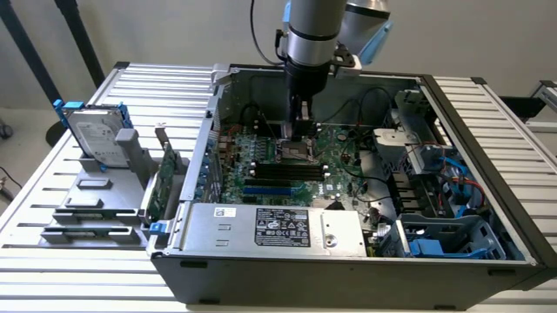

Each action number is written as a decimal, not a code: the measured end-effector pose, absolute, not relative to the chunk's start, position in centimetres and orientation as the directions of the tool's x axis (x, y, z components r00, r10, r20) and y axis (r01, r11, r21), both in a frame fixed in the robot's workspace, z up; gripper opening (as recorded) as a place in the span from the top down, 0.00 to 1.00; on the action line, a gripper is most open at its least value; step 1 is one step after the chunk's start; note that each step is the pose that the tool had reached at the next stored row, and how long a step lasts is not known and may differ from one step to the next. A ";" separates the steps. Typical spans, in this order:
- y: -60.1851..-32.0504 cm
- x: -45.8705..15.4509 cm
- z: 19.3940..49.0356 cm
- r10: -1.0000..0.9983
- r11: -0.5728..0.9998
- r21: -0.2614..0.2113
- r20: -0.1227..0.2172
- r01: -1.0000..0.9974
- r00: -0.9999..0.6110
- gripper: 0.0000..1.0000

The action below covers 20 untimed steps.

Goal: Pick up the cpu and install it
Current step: 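Place the cpu into insertion slot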

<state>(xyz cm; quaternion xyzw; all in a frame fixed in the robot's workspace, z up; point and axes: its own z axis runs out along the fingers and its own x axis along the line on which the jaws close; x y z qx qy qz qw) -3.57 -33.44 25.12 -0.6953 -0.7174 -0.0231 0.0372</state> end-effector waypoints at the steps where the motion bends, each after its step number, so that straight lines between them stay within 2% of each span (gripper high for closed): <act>1: -33.4 -3.6 25.0 0.996 0.032 -0.019 0.086 0.999 -0.030 0.45; 20: -33.4 -3.3 22.5 0.996 0.017 -0.019 0.086 1.000 -0.015 0.45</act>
